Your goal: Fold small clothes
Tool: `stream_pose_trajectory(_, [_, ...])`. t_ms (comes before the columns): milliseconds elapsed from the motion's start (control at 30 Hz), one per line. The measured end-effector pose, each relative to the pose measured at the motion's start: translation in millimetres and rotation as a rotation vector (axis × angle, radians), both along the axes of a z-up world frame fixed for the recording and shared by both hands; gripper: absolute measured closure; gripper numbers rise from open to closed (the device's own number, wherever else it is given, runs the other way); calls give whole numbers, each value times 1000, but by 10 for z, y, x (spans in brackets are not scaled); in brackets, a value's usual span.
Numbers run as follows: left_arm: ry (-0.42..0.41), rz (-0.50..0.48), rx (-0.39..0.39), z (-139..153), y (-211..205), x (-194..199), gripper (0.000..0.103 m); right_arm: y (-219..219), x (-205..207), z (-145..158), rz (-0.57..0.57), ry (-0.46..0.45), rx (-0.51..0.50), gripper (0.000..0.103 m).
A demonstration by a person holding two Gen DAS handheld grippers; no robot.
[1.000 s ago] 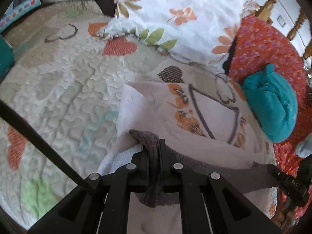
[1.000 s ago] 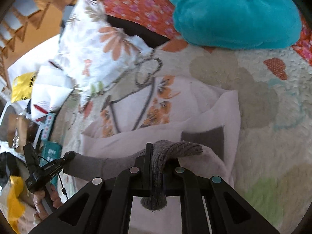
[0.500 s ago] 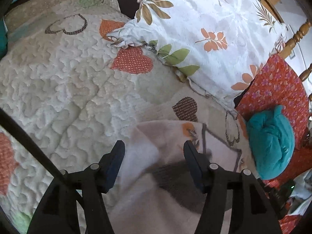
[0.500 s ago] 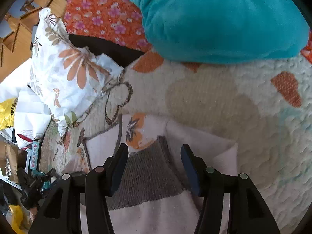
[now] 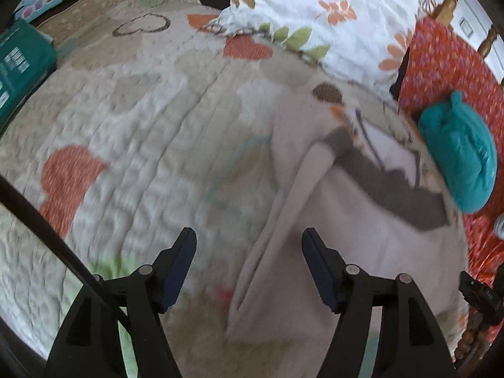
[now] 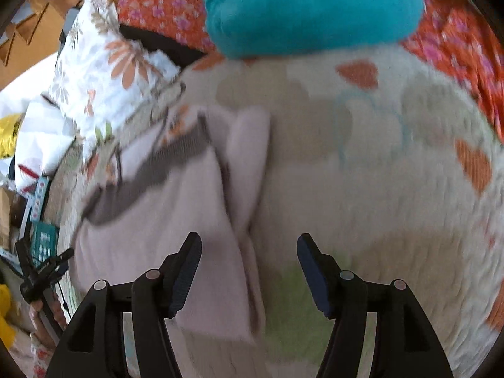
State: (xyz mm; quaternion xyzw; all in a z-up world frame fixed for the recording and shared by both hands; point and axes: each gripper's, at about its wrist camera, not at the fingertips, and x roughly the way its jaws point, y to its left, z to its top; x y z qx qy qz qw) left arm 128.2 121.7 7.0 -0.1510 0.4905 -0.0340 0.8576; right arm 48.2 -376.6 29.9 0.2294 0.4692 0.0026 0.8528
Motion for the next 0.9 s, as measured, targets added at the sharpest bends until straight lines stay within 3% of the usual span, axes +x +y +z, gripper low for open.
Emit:
stream_pose_trajectory(67, [12,6,31,-48,-19,-63,35,83,-72,-117,31,4,49,55])
stream_pose_trajectory(100, [24,-3,70,-73,-49,-62,35,119,-83,-174,61,11,102,89])
stream_pose_trajectory(133, [37,-11,109,-81,-69,-43,42,134,-86,-212,78,19,138,98])
stream_pose_trajectory(167, [46,-11,146,-73,-69,-20,51,137,-99,-222,72,19,138,98])
stream_pose_trajectory(200, [55,6,170,-37,-34,5,52,121,-104,-215,60,20,116,98])
stream_pose_trajectory(300, [43,77,153,142,117,-3,52,-15,-111,-159,-37,69,-79,98])
stream_pose_trajectory(400, [-30,108,141,449,218,-165,49,-110,-208,-36,-129,98,-222,94])
stream_pose_trajectory(500, [-61,109,120,610,229,-324,41,-227,-401,108,-134,27,-102,94])
stream_pose_trajectory(633, [-80,123,75,714,168,-412,40,-146,-560,264,-106,-29,-99,93])
stream_pose_trajectory(767, [-85,167,3,714,109,-343,39,292,-488,458,17,-77,-123,93])
stream_pose_trajectory(900, [-93,211,-9,585,189,-165,39,908,-219,532,162,-73,-156,93])
